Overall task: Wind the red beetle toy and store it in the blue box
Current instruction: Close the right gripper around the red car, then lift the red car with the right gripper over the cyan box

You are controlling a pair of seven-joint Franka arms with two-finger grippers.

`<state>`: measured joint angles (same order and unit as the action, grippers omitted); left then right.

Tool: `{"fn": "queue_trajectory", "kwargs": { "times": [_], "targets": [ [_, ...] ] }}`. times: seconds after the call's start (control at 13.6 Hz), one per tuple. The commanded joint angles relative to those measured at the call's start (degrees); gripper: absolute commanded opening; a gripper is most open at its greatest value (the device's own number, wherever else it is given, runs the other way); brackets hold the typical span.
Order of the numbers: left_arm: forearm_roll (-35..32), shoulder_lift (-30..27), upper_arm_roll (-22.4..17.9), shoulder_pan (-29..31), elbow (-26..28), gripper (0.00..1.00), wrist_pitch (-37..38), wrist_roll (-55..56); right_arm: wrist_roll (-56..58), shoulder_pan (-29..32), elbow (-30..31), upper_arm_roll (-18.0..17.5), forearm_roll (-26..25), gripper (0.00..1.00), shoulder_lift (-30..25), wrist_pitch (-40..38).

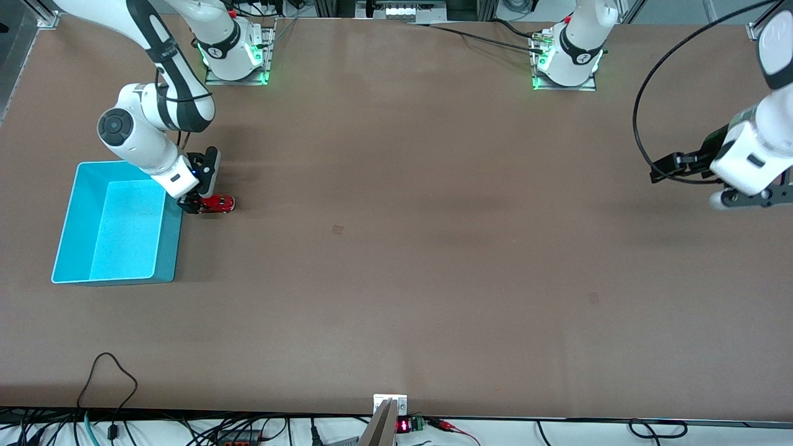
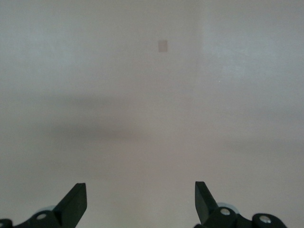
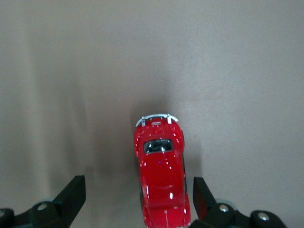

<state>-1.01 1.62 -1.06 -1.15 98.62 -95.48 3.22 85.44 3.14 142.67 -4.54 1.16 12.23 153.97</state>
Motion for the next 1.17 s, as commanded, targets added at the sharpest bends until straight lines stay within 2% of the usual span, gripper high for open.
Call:
{"fn": "queue_trajectory", "kwargs": {
  "times": [0.0,0.07,0.15,0.22,0.29,0.51,0.81,0.95,1.1],
  "targets": [
    [0.93,-3.37,-0.79,-0.69,4.38,1.00,-2.87,-6.37,1.22,0.90,0.68,-0.99,0.07,1.00,1.13,2.65],
    [0.92,-3.37,-0.70,-0.69,4.30,1.00,-2.78,-6.99,1.22,0.90,0.68,-0.99,-0.02,1.00,1.65,3.44],
    [1.35,-3.37,-0.70,-0.61,3.43,1.00,-2.61,-7.09,1.22,0.90,0.68,-0.99,-0.02,0.96,2.18,3.97],
    [1.62,-3.37,-0.70,-0.69,3.07,1.00,-2.17,-7.00,1.22,0.81,0.68,-0.99,-0.02,0.83,2.27,3.89],
    [1.80,-3.37,-0.70,-0.69,2.46,1.00,-1.82,-7.00,1.22,0.73,0.60,-0.99,-0.02,0.67,2.27,3.89],
    [1.80,-3.37,-0.52,-1.31,2.27,1.00,-1.47,-7.00,1.14,0.81,0.42,-1.69,-0.02,0.00,2.10,3.54],
    [1.71,-1.63,-0.61,-0.69,1.93,1.00,-1.11,-6.21,-1.22,0.72,-0.02,-1.96,0.94,0.00,0.78,3.45],
    [1.02,-1.26,-0.61,0.27,1.66,1.00,-0.33,-6.21,-8.49,0.72,-1.07,-3.53,2.17,0.00,-0.70,2.92],
    [-1.52,-0.31,1.84,-0.08,-0.35,1.00,0.73,-4.28,-19.03,0.72,-3.87,-6.34,3.84,0.00,-2.73,0.65]
  ]
}}
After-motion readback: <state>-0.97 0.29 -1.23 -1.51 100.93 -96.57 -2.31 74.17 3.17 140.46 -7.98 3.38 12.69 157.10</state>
